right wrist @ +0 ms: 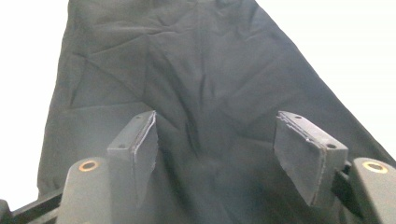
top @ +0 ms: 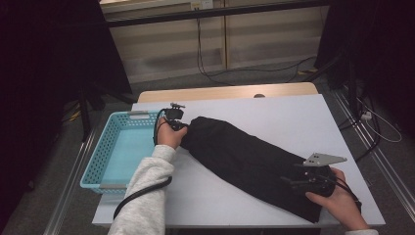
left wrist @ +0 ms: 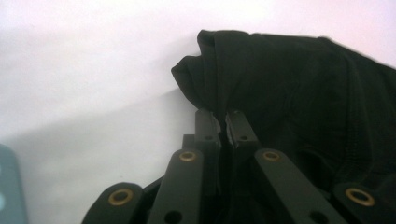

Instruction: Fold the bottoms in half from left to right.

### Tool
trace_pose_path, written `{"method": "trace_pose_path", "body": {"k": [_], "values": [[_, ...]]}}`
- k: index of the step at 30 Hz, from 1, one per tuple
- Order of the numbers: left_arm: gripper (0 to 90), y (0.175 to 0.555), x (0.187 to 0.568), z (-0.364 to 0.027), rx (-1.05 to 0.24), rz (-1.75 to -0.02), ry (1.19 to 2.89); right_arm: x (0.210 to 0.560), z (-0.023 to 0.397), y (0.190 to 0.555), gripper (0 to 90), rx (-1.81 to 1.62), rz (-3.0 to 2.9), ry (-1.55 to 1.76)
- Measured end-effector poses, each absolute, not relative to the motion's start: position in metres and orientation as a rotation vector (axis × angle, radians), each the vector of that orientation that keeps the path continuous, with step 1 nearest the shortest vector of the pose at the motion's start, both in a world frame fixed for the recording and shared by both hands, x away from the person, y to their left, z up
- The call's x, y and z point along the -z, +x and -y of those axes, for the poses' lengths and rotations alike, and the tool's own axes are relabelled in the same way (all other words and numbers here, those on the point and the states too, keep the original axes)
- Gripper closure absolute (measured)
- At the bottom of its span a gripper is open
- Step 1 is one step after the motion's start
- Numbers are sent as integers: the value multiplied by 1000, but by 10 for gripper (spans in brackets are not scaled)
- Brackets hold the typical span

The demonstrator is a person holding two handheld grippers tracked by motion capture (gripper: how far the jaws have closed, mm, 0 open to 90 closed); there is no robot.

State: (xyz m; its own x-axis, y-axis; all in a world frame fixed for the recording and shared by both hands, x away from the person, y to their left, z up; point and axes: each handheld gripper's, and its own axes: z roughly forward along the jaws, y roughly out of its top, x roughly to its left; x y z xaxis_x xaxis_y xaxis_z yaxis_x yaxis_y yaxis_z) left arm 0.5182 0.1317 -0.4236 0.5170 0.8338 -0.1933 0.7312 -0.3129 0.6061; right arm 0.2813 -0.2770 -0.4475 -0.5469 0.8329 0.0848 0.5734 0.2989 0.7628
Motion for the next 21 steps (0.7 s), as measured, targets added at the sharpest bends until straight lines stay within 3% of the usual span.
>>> {"method": "trace_pose_path", "body": {"k": [12, 21], "values": [[855, 522, 419, -135, -264, -1270, 2098, 441, 302, 281, 295, -1039, -2093, 1373], [850, 524, 424, -136, -249, -1289, 2095, 444, 297, 283, 290, -1057, -2116, 1366]]}}
